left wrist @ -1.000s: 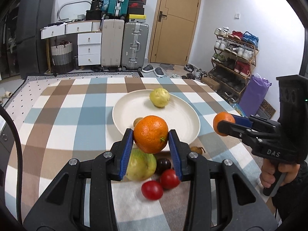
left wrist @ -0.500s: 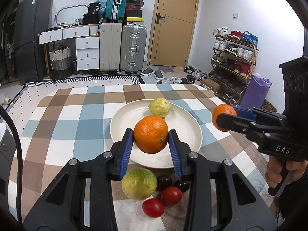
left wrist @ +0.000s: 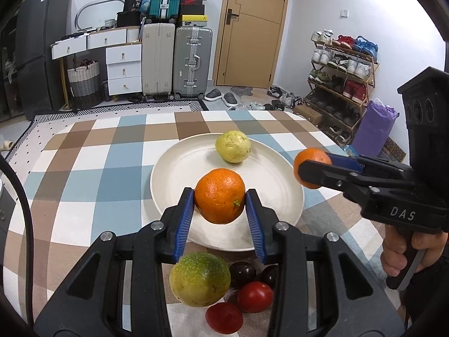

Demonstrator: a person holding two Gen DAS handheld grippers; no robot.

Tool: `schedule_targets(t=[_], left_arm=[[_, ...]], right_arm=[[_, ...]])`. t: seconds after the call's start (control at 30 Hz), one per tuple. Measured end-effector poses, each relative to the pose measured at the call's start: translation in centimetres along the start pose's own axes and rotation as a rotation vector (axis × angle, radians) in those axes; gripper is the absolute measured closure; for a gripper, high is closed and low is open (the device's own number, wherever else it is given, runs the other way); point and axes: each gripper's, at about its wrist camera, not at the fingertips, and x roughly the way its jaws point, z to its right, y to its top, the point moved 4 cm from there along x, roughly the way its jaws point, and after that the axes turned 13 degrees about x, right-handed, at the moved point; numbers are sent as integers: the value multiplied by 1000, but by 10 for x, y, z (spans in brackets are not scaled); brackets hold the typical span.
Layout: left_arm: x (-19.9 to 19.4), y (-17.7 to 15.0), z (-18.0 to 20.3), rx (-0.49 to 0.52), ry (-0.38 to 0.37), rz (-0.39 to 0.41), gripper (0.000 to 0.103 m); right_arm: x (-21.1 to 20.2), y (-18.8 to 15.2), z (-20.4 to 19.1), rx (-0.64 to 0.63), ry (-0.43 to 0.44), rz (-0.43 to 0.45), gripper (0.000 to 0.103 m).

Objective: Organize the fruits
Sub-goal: 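Carry both oranges over the white plate and release them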

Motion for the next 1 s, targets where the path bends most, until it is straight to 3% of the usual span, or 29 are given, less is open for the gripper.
schedule_targets(t=[0.17, 0.4, 0.5, 0.67, 0.87, 1.0], left_arm=[[4, -2, -2, -5, 0, -3, 68], [8, -6, -3, 1, 1, -14, 68], [10, -7, -2, 5, 1, -18, 68], [10, -8, -1, 3, 1, -20, 68], [10, -9, -2, -3, -8, -22, 68], [3, -8, -3, 3, 8, -5, 61]], right_arm=[[15, -9, 5, 12, -11, -43, 62], [31, -18, 14, 8, -92, -90, 62], [29, -16, 17, 16, -97, -73, 55], [14, -10, 20, -14, -158, -1, 55], [12, -12, 25, -1, -154, -12, 52], [10, -14, 24, 5, -131, -13, 39]])
